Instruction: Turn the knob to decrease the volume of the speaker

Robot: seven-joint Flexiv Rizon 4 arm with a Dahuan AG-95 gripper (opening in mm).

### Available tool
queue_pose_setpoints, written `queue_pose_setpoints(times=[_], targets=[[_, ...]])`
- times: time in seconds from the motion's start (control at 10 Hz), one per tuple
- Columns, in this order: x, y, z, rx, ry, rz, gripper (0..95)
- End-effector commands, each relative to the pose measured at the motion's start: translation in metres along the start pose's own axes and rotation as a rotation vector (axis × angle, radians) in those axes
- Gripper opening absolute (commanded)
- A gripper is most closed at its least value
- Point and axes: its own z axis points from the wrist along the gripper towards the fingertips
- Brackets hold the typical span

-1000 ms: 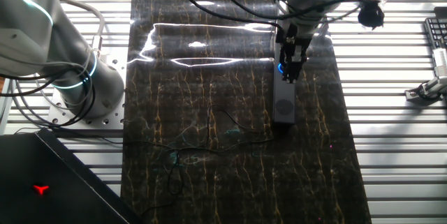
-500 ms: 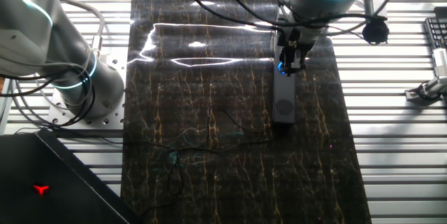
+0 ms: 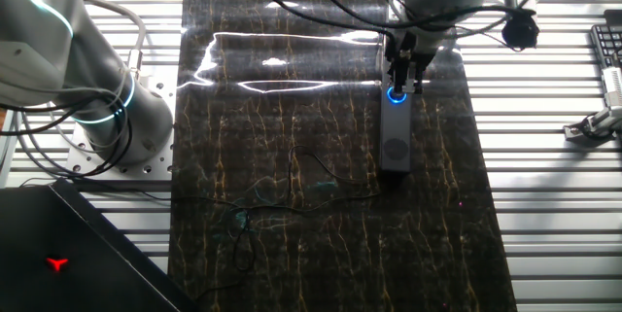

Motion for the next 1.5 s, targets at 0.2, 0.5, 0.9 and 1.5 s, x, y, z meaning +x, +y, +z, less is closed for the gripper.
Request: queue_pose_setpoints(times=[0.2, 0.5, 0.9, 1.5], targets=[[-0.005, 0.002, 0.02, 0.0, -0.023, -0.029, 0.0], [-0.014, 0.006, 0.047, 0.0, -0.04, -0.068, 0.0], [-0.025, 0.01, 0.065, 0.023, -0.021, -0.07, 0.0], [-0.044, 0.021, 0.074, 0.024, 0.047, -0.111, 0.0]])
